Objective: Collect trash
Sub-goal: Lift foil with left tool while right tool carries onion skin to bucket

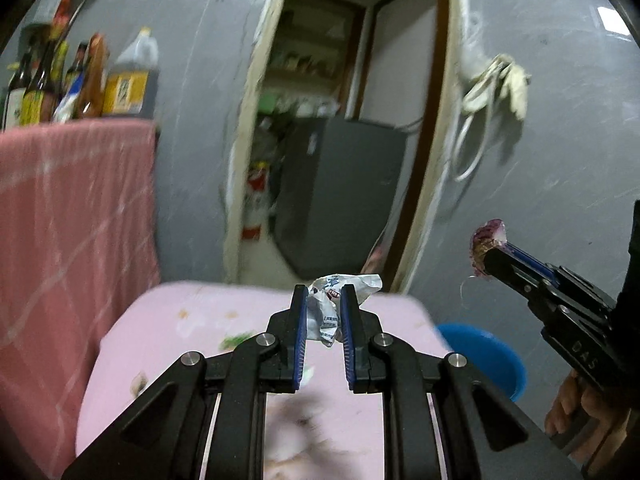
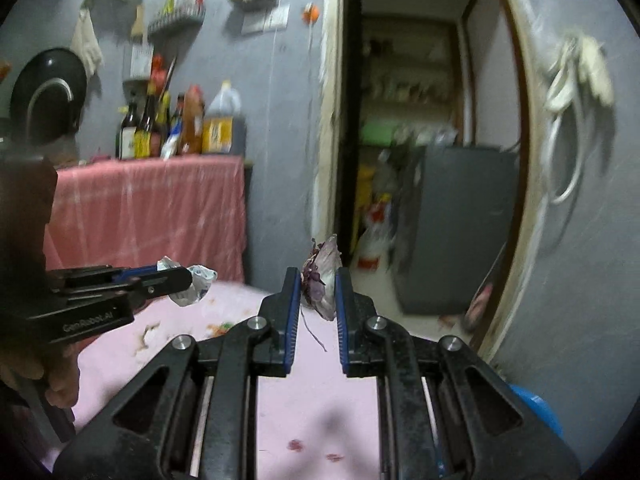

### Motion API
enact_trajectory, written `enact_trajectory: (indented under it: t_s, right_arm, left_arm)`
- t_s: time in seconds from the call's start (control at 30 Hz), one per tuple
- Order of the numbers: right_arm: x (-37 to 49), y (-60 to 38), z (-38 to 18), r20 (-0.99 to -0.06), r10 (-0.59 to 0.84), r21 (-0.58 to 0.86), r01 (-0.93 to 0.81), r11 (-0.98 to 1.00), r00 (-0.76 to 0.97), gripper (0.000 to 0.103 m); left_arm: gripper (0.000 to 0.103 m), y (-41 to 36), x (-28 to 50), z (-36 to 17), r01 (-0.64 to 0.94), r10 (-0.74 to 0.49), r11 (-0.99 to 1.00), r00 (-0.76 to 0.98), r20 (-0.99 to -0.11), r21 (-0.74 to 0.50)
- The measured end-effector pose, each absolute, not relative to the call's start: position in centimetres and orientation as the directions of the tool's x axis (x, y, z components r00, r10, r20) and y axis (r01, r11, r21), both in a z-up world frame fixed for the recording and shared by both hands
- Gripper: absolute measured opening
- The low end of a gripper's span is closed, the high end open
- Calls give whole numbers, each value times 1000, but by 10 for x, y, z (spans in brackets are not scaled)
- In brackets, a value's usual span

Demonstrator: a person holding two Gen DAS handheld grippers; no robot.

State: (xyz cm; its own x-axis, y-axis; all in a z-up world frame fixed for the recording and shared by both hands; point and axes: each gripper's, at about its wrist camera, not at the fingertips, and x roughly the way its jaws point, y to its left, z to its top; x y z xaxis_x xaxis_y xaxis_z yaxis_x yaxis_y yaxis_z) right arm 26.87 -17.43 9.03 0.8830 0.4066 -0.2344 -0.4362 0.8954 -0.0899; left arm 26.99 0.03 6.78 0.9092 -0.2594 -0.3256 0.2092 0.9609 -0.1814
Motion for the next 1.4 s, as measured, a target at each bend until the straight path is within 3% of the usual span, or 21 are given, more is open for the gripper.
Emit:
enact_trajectory:
  t_s: [0.13,0.4,0.7,1.0,1.4]
  right_arm:
    - [248,-202,111,-136,359,-109,-374,921,923,17]
    - [224,-266,126,-68,252,-122,-259,958,965,17]
    - [207,-337,125,-43,129,-106,-133,986,991,17]
    - [217,-385,96,-111,59,-34,-63,997,992,17]
    - [249,-425,34,-288,52,70,-33,997,956,17]
  left_arm:
    - [13,-32,260,90,263,-298,951,920,-255,-164]
    - [13,-99,251,112,369,-387,920,907,-168,-129]
    - [13,-172,259,112,465,-478,878,862,-168,-110]
    - [13,-224,291,85,514,-526,849,804,-278,-121]
    - [13,-268,343,21,520,-535,833,667,-518,-191]
